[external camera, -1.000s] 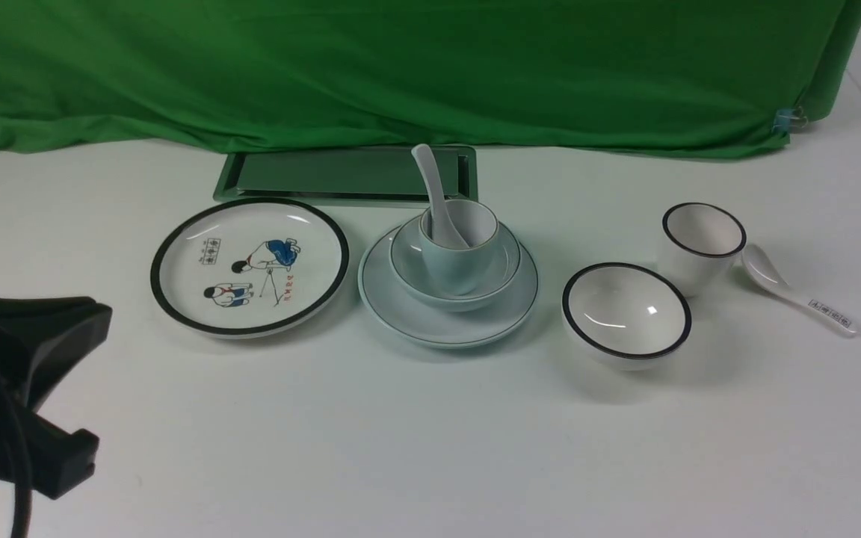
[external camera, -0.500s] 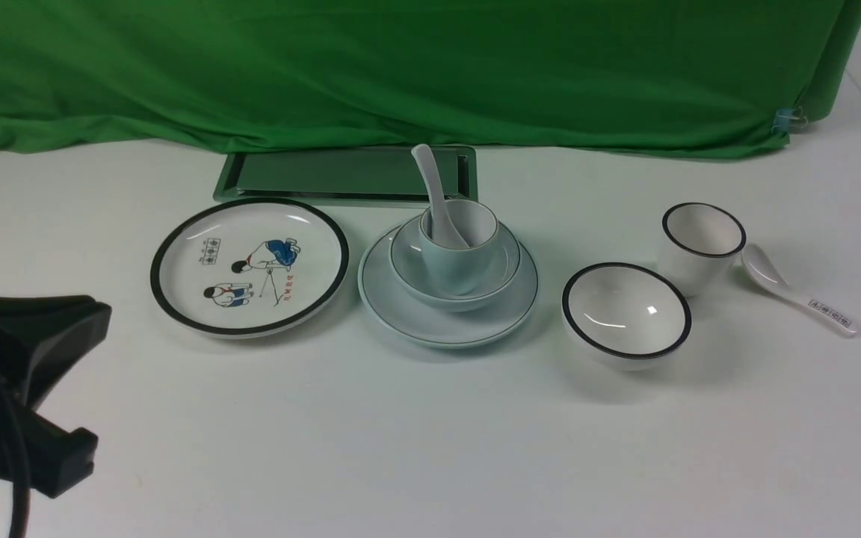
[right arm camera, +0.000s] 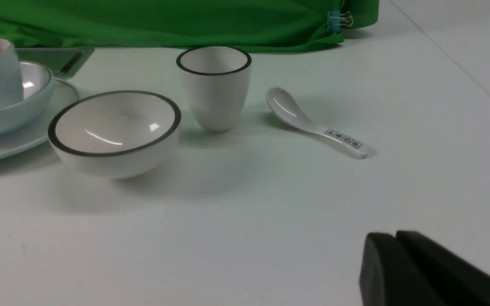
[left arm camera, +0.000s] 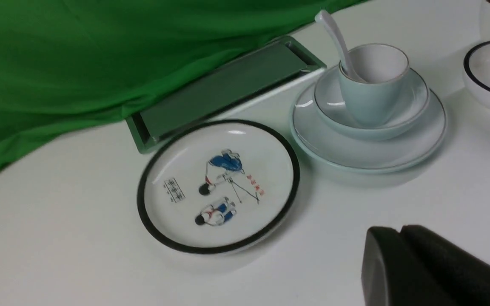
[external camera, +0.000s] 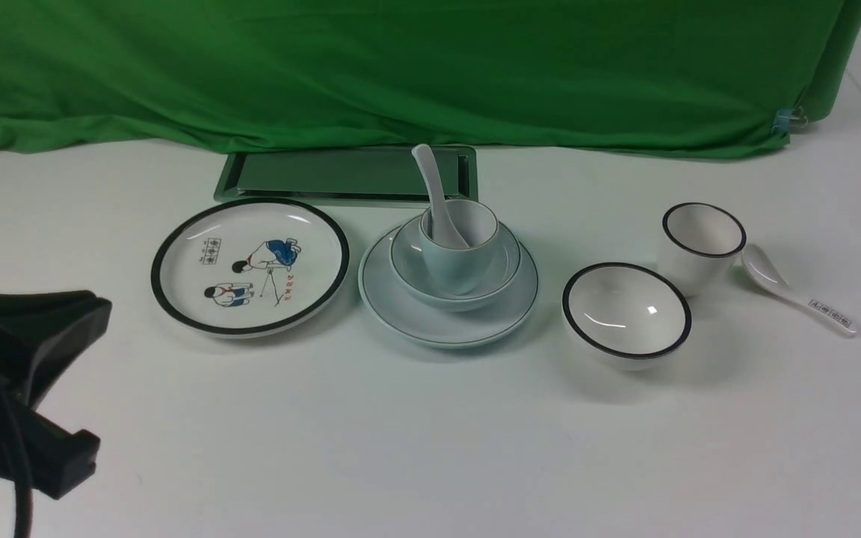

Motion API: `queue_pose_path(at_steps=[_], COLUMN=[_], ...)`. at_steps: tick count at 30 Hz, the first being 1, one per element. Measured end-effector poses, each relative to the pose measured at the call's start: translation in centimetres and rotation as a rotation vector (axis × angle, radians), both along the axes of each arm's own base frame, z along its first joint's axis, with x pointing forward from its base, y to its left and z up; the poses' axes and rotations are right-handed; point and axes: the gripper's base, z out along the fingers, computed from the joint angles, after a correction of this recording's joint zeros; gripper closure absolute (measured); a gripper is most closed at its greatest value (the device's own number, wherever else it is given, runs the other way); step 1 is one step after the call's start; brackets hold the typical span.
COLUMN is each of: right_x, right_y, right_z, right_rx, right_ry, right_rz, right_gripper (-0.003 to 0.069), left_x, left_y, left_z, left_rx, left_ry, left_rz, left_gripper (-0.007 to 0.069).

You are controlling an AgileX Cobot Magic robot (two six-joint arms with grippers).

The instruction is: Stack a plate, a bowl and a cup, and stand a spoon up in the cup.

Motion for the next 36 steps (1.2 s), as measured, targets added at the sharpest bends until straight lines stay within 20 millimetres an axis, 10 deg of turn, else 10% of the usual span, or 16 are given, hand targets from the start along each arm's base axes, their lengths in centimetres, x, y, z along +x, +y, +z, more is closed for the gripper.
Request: queue_pose_path(at_steps=[10, 23, 36], right_x=[0.0, 0.0, 0.0], right_y=[0.0, 0.0, 0.0], right_z=[0.0, 0.0, 0.0], right_rx=[0.002, 0.002, 0.002], right_ry=[0.002, 0.003, 0.003], right_rz=[0.0, -0.001, -0.001], right_gripper=[0.0566, 0.0533, 0.0491], left_x=[-3.3, -6.1, -6.3], left_y=[2.6, 4.8, 4.5], left_z=[-3.5, -11.5, -13.3], left_rx=[-0.106, -0.198, -0.282], left_ry=[-0.319, -0.331, -0.152], left_rz=[0.141, 0.444, 0.454], left_gripper=[0.0655, 0.0655, 0.0655])
